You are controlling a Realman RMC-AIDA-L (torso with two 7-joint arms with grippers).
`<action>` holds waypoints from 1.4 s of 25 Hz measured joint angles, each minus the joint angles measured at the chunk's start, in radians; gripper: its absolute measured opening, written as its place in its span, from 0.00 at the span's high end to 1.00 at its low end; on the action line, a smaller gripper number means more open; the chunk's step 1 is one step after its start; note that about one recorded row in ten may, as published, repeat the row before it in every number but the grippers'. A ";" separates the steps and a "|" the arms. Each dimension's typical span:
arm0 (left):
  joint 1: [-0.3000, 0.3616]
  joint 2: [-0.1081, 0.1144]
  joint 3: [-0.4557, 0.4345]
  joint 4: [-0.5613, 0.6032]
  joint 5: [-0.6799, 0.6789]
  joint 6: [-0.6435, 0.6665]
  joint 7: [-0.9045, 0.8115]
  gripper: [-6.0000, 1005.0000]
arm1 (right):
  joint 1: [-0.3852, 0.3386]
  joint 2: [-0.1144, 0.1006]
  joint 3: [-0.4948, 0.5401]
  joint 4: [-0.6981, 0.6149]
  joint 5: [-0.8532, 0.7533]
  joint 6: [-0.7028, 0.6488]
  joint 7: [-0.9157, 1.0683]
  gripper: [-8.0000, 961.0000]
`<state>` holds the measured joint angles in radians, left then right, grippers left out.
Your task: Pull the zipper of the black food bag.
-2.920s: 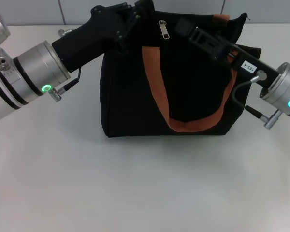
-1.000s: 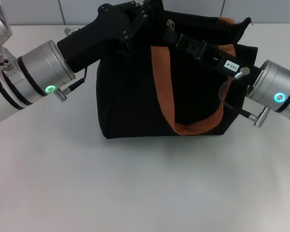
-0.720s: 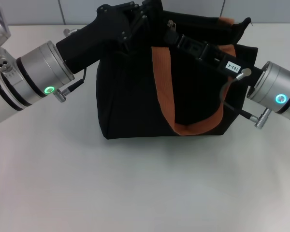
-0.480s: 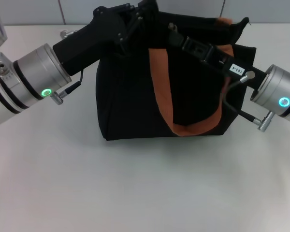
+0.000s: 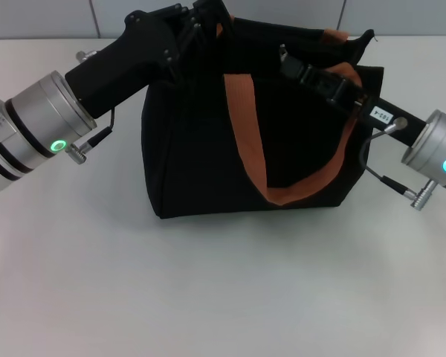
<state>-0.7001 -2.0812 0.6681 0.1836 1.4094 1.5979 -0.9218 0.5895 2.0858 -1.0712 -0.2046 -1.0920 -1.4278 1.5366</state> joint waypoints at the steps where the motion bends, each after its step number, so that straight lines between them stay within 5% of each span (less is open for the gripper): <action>1: 0.001 0.000 0.000 0.001 -0.002 0.000 0.000 0.95 | -0.006 0.000 0.009 -0.001 0.000 0.002 0.000 0.99; 19: 0.001 0.001 -0.001 0.022 -0.021 -0.014 0.002 0.95 | -0.101 -0.005 0.121 -0.042 0.002 0.029 -0.008 0.97; 32: -0.030 0.001 0.007 0.012 -0.023 -0.116 0.022 0.95 | -0.078 0.003 0.105 -0.055 -0.002 -0.258 -0.251 0.94; 35: -0.031 0.001 0.003 0.011 -0.022 -0.120 0.026 0.95 | -0.073 0.003 0.095 -0.055 -0.004 -0.287 -0.262 0.84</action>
<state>-0.7308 -2.0801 0.6714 0.1944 1.3872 1.4775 -0.8959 0.5165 2.0892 -0.9767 -0.2597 -1.0960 -1.7145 1.2746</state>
